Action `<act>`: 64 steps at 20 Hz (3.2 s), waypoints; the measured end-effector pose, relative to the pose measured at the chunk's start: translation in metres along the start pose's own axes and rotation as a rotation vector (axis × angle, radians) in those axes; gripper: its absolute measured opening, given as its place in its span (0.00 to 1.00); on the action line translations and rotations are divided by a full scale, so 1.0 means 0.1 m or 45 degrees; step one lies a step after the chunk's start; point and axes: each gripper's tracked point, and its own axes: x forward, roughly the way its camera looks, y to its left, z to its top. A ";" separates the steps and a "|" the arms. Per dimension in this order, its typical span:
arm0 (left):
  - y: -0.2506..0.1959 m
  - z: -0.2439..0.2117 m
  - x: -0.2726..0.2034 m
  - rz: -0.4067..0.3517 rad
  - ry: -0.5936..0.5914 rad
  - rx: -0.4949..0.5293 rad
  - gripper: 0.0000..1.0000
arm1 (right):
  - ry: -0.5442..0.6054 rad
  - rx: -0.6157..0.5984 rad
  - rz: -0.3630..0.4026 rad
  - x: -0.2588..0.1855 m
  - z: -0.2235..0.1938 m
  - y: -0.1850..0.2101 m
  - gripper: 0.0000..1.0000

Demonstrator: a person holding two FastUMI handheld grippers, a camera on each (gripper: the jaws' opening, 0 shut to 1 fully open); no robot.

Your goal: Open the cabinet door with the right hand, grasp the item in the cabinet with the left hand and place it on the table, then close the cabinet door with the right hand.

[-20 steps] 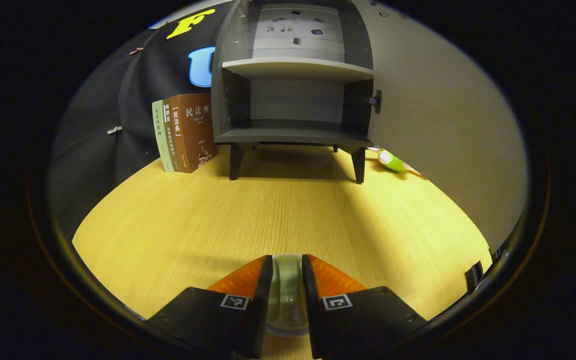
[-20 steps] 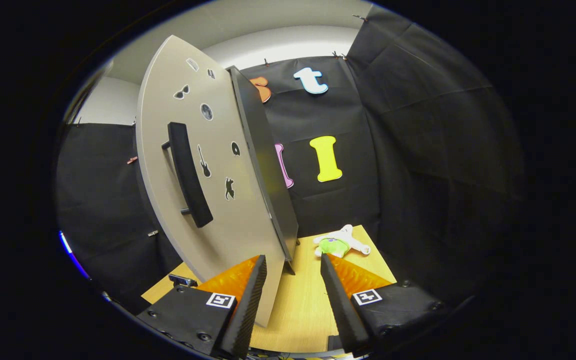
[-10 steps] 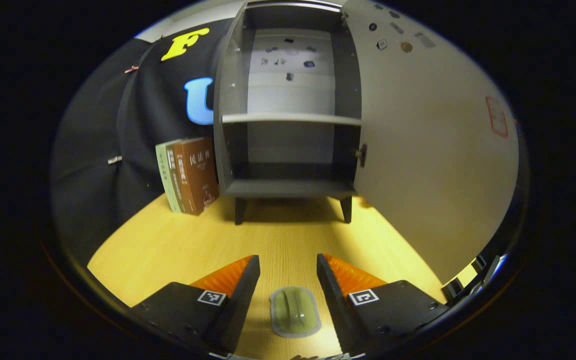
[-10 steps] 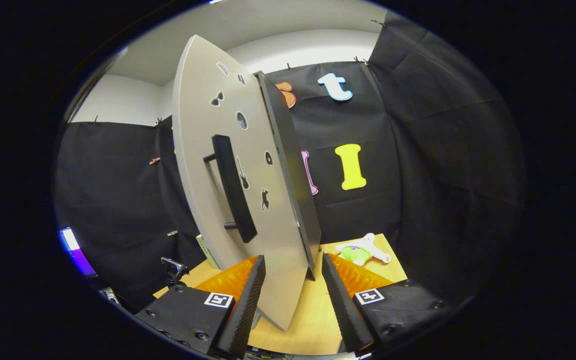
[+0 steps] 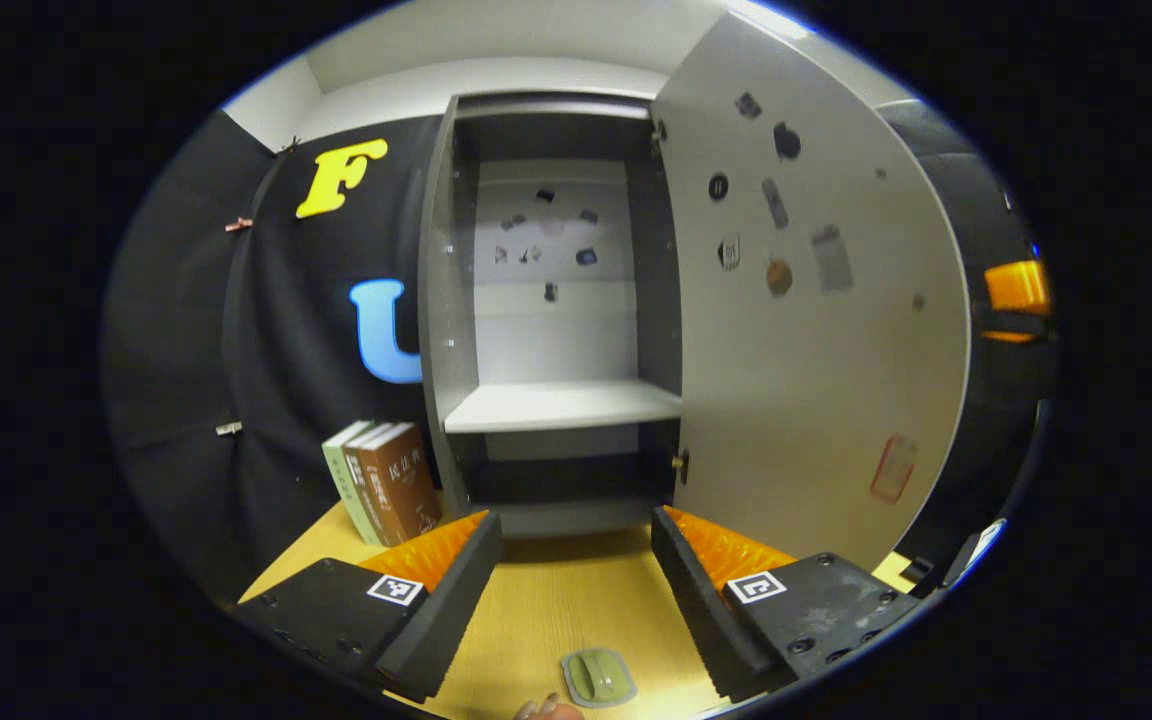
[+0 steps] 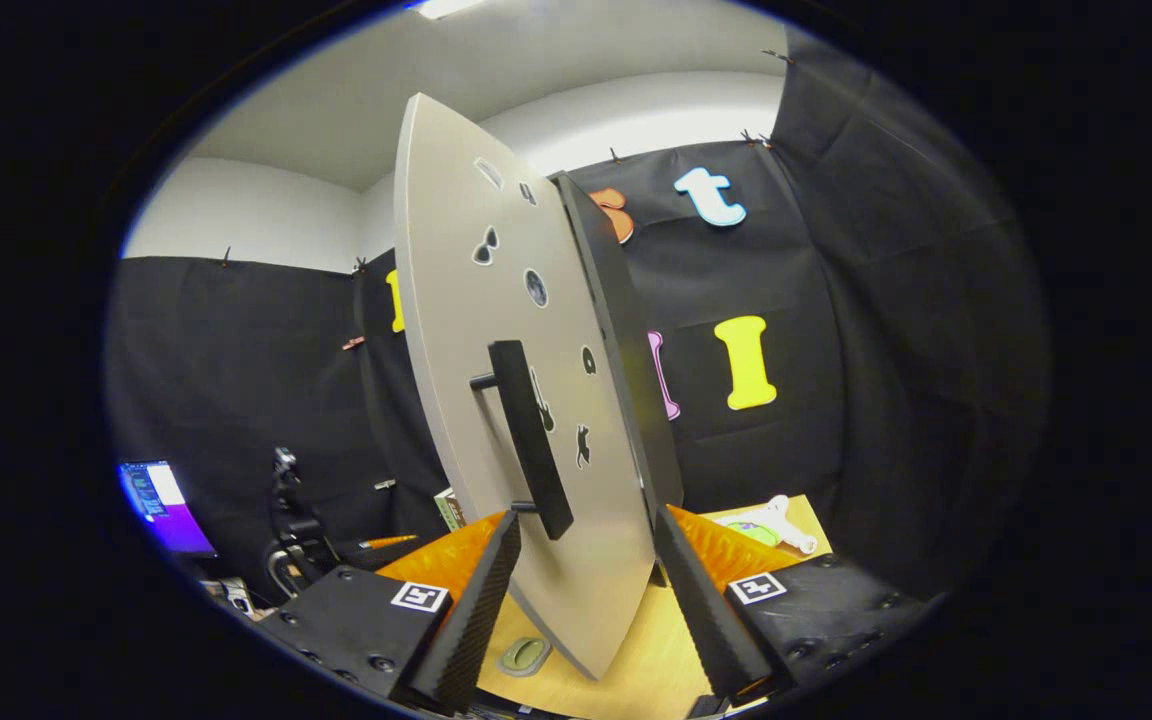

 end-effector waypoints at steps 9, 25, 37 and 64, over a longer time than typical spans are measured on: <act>0.15 0.83 -0.63 0.058 -0.119 -0.043 0.94 | -0.052 -0.053 0.213 0.14 0.14 0.19 0.98; 0.99 0.98 -0.27 -0.140 -0.111 -0.067 0.94 | -0.104 -0.130 0.180 0.40 0.04 0.57 0.98; 1.65 0.83 0.02 -0.455 -0.042 0.049 0.94 | -0.103 -0.144 0.017 0.84 -0.20 1.05 0.98; 1.31 1.08 0.50 -0.126 -0.119 -0.146 0.94 | -0.190 -0.207 -0.276 0.40 0.15 -0.40 0.98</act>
